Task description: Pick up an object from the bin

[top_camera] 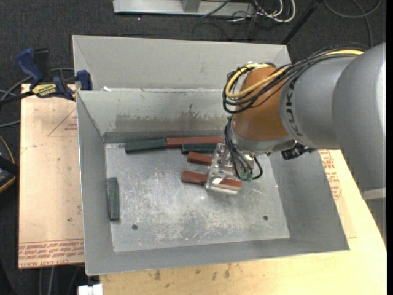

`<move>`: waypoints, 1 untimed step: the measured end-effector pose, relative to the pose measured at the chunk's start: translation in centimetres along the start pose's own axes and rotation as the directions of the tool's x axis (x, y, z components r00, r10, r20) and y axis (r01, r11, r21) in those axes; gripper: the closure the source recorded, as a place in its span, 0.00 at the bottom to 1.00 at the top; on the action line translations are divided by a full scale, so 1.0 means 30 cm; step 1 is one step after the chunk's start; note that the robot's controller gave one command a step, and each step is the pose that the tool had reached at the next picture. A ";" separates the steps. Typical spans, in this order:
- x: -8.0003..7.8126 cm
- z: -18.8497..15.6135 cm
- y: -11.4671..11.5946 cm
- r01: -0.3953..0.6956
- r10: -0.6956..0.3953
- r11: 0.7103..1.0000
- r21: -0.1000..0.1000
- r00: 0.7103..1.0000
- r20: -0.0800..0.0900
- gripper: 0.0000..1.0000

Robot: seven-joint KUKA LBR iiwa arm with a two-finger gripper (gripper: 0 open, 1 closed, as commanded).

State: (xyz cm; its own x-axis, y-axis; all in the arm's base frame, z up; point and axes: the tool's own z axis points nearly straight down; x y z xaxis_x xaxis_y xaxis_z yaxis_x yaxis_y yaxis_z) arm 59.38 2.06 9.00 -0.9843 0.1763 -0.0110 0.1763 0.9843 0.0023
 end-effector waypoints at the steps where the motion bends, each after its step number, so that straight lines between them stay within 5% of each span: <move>1: 0.010 -0.056 -0.001 0.001 -0.001 1.000 0.002 1.000 -0.015 1.00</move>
Offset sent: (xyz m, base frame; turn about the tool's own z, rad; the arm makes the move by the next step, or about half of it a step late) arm 0.0001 0.0003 0.0013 0.0000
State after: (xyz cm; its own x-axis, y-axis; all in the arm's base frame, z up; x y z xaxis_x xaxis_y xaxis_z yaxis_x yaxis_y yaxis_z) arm 59.07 2.08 10.69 -0.9844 0.1758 0.0042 0.1758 0.9844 0.0000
